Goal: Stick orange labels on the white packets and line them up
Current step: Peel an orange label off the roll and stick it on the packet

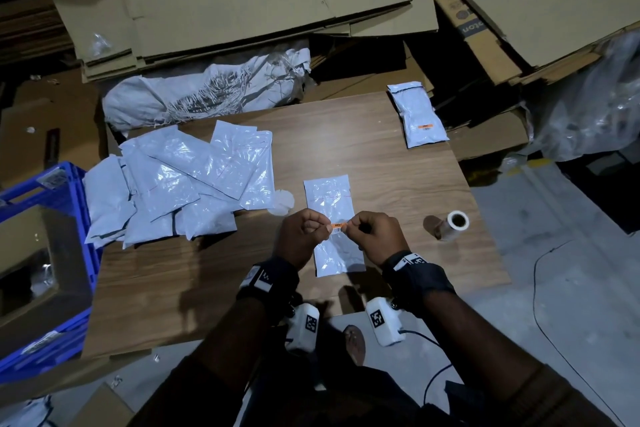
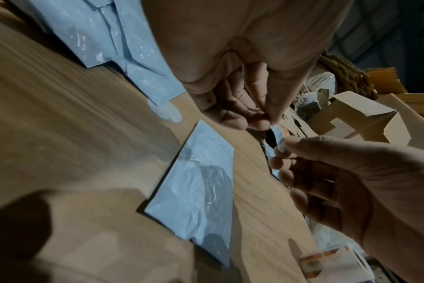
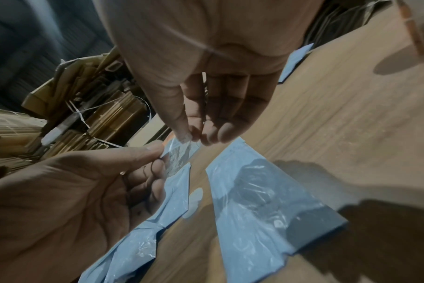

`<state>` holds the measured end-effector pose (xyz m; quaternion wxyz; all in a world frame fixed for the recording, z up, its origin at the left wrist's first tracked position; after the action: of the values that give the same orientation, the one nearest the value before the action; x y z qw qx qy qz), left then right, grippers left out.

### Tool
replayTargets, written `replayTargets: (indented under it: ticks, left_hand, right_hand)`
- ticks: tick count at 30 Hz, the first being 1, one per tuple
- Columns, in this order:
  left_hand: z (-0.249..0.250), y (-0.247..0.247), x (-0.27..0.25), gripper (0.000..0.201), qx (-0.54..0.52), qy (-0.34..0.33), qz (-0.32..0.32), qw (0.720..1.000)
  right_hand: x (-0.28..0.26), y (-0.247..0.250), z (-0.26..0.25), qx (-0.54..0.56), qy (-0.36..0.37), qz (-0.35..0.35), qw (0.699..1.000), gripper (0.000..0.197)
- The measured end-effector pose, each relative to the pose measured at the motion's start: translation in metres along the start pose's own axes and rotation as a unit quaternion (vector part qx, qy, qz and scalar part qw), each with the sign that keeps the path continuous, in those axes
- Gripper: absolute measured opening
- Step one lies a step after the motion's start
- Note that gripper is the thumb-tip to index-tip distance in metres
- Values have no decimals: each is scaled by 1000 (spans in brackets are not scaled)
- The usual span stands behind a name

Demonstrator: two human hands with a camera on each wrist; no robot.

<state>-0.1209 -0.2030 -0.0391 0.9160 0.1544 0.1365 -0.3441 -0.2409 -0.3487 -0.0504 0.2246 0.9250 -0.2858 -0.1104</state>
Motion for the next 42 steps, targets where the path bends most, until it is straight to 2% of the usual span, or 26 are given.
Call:
replayTargets:
  ticks: [5,9,15,20,27,35,42]
  left_hand:
    - [-27,-7,2,19,31,29,12,999]
    - [-45,-12,9,23,117,49,23,992]
    - [-69,-23,12,22,226,17,43,973]
    - [-88,-27,13,26,214,10,59,975]
    - [-94,-32,18,23,218,-4,58,974]
    - [-105,-28,24,32,189,40,72,979]
    - [-111,-22,25,30,153,45,60,985]
  right_hand:
    - [-6,-9,21,-9,-34,-19,999,16]
    - [-13,-20,40,-31,-73,-46,996,18]
    - [-21,-36,61,-77,-144,-65,984,19]
    - [-18,-46,68,-146,-141,-97,974,24]
    - [-19,-52,71,-183,-162,-83,966,31]
    - [-14,-53,77,-165,-170,-80,968,37]
    - [-16,-44,77,-148,-143,-62,977,40]
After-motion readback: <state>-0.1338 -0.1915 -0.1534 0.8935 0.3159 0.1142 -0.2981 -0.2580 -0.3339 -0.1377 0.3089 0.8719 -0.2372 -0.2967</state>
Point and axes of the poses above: each hand's wrist, its own x-axis towards the middle knuckle, its own y-axis out of the back of the hand, z = x × y, the point moved 6 cm from there along x, towards the middle knuckle, and after that the axes turned 7 degrees about y, right-handed, at the moved point
